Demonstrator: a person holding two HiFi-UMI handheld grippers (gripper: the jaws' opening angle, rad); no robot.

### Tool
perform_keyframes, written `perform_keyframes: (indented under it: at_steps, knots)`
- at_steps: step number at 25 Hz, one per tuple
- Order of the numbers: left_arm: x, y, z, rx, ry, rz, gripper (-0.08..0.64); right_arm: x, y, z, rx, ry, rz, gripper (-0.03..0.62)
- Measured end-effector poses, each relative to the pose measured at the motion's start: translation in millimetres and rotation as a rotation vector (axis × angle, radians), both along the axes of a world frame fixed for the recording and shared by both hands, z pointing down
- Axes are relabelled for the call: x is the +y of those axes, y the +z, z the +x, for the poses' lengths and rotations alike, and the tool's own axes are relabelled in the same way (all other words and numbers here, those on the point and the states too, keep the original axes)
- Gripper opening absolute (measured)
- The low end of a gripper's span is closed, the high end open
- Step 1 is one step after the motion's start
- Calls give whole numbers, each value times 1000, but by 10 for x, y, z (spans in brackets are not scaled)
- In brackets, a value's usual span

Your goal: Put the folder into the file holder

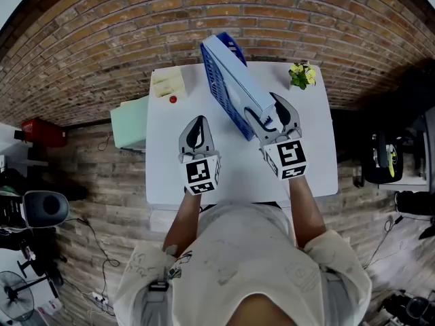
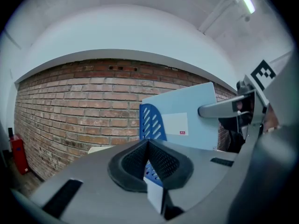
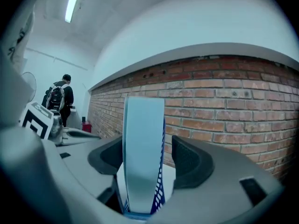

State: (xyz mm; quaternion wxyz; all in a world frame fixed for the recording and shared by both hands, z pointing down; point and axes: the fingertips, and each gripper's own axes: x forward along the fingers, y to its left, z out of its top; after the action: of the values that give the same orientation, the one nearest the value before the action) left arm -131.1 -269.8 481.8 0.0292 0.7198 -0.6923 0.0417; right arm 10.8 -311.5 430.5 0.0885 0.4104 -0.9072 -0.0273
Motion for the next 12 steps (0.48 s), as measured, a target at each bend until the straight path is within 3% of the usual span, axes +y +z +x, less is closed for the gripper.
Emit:
perform_keyframes:
  at_steps: [12]
  knots:
    - [-3,-66,35,-9,17,14,8,311,-1103,112,-118,-19,250,314]
